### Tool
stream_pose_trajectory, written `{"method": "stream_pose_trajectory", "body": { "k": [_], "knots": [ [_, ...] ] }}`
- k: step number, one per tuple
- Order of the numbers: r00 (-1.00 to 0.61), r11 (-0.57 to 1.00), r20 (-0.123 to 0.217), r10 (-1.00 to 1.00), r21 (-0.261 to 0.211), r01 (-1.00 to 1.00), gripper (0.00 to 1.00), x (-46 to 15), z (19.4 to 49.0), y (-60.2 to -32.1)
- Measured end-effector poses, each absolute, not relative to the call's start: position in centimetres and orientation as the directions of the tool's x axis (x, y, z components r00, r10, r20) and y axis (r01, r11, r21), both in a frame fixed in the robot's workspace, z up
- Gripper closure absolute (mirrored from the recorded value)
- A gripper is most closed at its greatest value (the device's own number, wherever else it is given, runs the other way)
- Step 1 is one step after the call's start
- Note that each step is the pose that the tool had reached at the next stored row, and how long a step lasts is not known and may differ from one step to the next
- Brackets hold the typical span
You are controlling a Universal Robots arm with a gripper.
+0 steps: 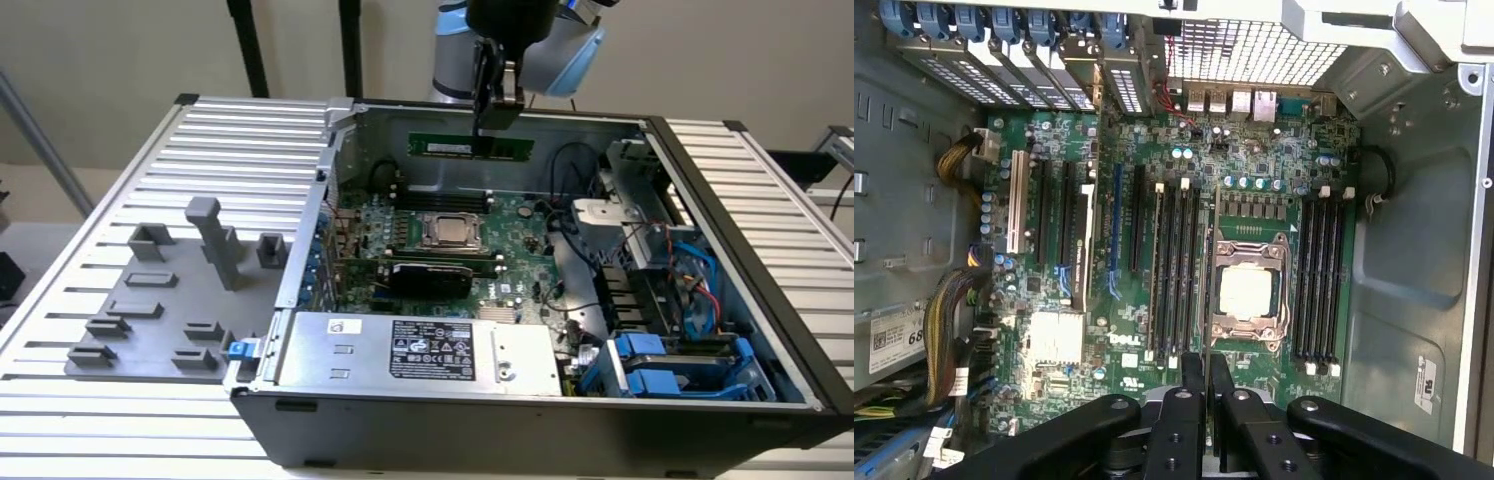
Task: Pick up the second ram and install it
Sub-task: 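Insert the second ram into the second slot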
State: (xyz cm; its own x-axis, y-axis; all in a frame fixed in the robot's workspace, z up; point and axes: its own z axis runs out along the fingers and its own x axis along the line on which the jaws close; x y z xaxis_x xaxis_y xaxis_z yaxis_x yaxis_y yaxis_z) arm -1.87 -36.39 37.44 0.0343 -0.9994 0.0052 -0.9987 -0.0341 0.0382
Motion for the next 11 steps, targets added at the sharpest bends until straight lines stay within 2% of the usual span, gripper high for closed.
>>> {"method": "stream_pose_trajectory", "body": {
  "k": [11],
  "knots": [
    [0.031, -0.031, 0.009, -0.999, 0.031, -0.999, 0.86, -3.2, 36.6, -35.9]
  ]
}}
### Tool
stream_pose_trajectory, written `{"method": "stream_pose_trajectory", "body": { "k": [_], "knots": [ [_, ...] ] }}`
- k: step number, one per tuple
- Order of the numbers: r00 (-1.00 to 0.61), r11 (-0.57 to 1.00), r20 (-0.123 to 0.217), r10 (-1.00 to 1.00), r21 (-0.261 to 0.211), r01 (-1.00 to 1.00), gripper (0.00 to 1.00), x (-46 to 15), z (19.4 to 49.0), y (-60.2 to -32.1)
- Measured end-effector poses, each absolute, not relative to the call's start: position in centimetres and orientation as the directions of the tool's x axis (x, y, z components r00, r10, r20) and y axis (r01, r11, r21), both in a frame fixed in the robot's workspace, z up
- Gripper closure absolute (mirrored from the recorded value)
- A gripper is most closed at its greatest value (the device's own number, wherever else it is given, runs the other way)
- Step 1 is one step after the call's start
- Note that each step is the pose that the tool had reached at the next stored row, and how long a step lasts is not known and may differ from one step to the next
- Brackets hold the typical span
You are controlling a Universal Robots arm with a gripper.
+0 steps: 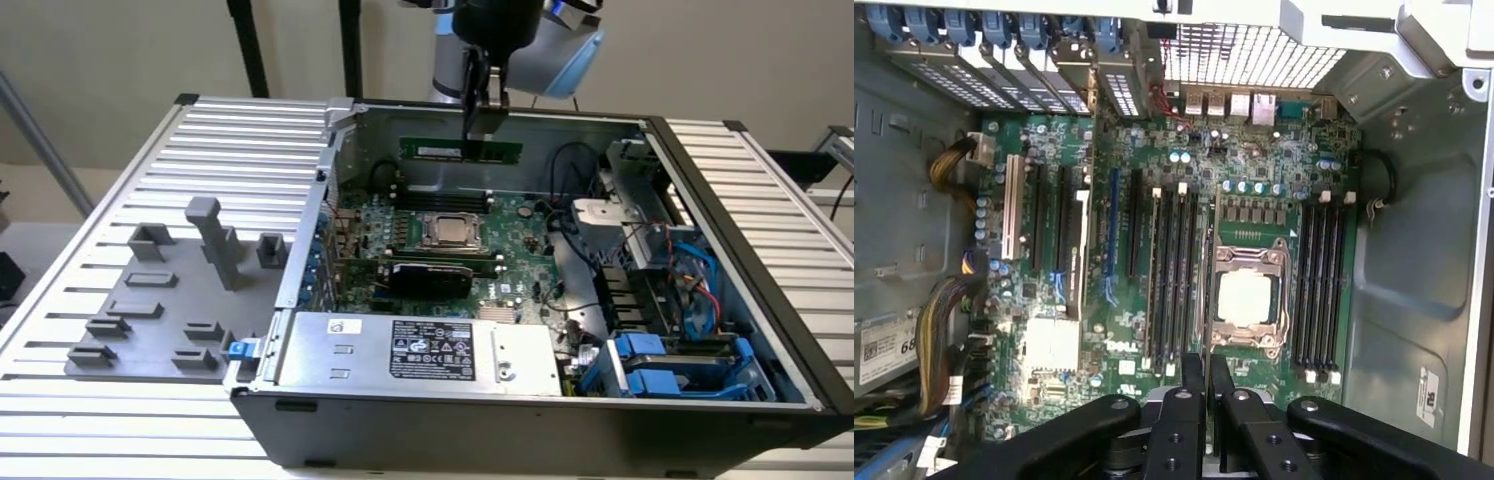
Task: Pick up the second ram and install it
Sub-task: 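Insert the second ram into the second slot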
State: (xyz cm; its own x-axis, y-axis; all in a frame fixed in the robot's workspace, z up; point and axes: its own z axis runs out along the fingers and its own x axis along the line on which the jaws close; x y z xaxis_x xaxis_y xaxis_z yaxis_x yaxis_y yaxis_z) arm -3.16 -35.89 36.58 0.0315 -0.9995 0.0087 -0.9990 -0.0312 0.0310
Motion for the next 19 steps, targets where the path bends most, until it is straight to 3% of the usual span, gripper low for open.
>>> {"method": "stream_pose_trajectory", "body": {
  "k": [19],
  "knots": [
    [0.008, -0.008, 0.009, -1.0, 0.013, -1.0, 0.86, -3.9, 33.2, -35.6]
  ]
}}
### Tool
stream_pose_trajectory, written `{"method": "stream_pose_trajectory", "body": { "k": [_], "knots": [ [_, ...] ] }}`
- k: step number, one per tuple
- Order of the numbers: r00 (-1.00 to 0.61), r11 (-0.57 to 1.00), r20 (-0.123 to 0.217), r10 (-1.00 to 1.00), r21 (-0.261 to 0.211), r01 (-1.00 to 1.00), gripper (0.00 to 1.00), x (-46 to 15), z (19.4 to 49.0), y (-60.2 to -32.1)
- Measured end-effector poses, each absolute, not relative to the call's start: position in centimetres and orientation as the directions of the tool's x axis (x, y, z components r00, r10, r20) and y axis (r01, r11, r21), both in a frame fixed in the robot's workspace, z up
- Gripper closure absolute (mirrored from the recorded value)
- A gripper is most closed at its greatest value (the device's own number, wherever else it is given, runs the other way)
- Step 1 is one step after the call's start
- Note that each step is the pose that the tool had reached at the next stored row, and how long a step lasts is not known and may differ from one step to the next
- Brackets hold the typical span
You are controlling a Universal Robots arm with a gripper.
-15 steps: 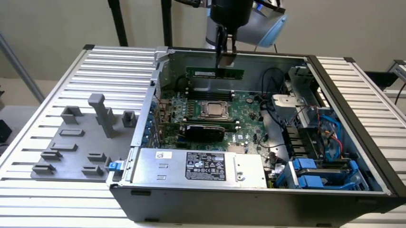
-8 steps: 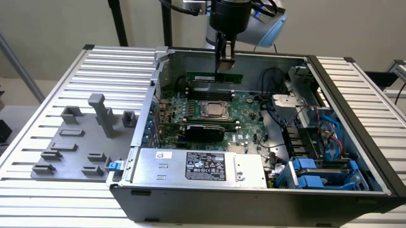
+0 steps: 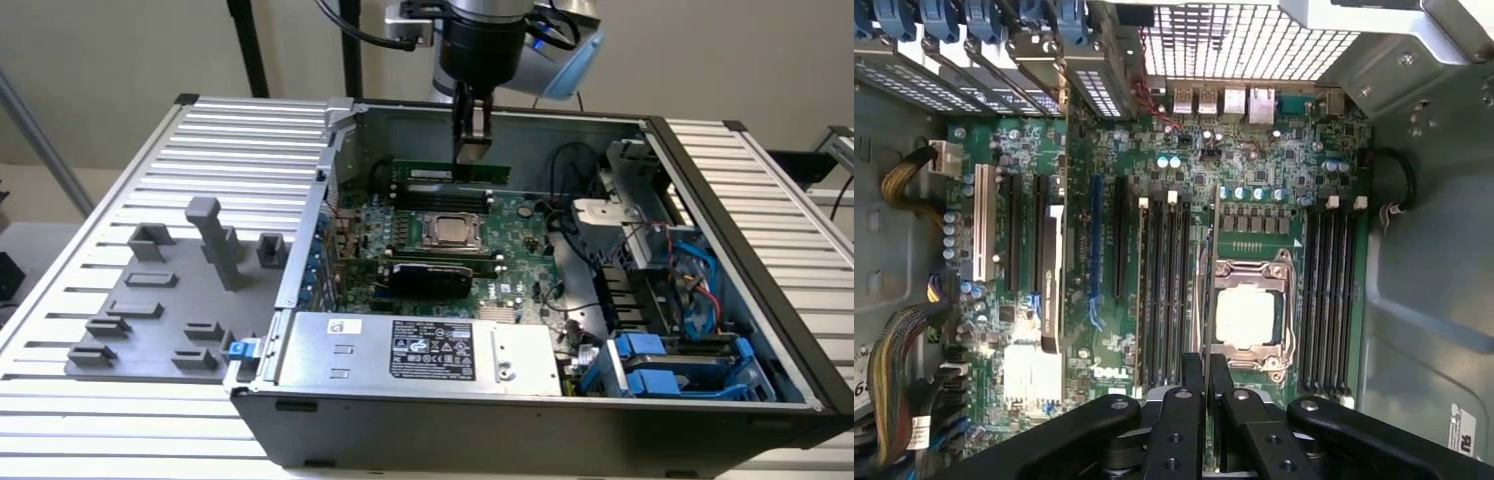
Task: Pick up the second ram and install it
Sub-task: 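Insert the second ram into the second slot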
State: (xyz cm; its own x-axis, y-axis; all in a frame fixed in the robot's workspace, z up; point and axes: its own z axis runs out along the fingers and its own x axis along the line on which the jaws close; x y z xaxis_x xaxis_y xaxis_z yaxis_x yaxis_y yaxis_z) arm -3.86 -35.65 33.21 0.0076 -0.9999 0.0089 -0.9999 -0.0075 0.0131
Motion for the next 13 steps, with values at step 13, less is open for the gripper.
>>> {"method": "stream_pose_trajectory", "body": {
  "k": [13],
  "knots": [
    [0.007, -0.008, 0.009, -1.0, -0.002, -1.0, 0.86, -4.1, 30.9, -35.9]
  ]
}}
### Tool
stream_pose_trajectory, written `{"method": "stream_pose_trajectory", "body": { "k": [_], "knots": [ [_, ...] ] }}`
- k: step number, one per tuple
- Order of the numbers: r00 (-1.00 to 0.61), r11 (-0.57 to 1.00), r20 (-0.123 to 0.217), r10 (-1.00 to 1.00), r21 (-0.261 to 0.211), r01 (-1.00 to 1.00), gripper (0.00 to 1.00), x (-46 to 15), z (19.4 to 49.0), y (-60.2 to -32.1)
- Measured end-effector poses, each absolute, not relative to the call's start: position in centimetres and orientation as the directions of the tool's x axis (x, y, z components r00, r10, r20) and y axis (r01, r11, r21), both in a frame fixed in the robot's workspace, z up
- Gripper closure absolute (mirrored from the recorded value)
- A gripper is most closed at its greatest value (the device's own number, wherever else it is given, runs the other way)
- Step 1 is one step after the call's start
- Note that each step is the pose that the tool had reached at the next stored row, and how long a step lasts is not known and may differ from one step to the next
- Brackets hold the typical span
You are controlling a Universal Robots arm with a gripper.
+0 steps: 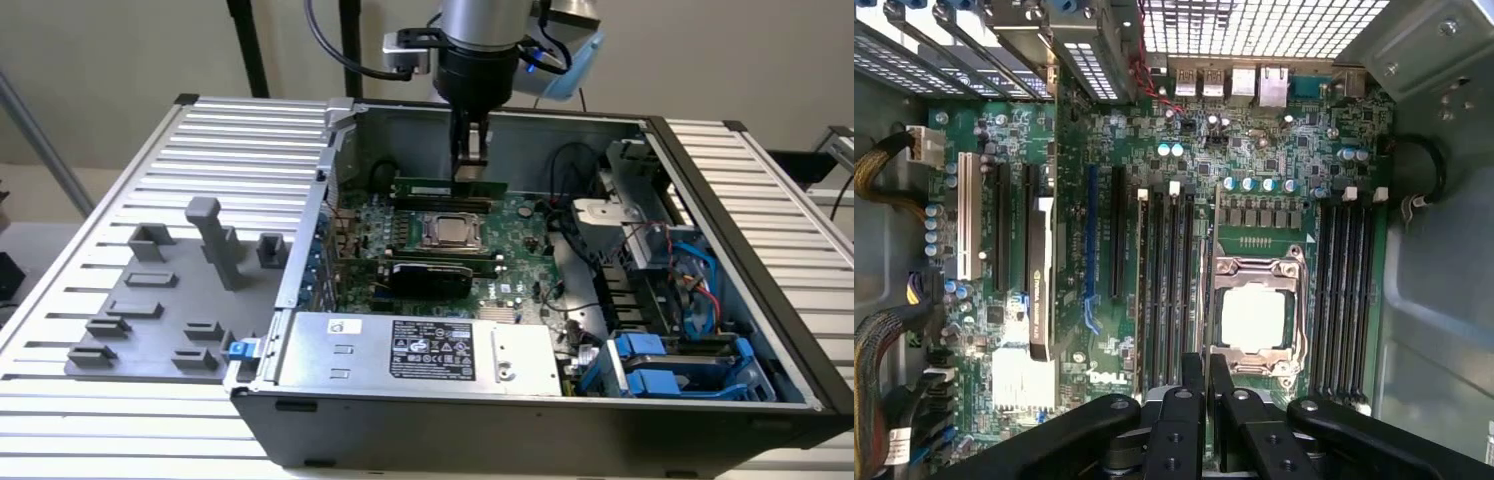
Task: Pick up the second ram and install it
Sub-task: 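Insert the second ram into the second slot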
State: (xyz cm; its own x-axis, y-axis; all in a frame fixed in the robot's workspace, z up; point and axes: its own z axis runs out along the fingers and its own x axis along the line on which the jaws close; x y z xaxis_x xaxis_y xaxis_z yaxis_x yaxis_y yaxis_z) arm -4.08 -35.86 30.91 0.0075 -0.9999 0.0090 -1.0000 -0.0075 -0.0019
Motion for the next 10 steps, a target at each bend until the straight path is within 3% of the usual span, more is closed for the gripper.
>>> {"method": "stream_pose_trajectory", "body": {
  "k": [10],
  "knots": [
    [-0.003, 0.003, 0.009, -1.0, -0.002, -1.0, 0.86, -4.1, 29.1, -35.9]
  ]
}}
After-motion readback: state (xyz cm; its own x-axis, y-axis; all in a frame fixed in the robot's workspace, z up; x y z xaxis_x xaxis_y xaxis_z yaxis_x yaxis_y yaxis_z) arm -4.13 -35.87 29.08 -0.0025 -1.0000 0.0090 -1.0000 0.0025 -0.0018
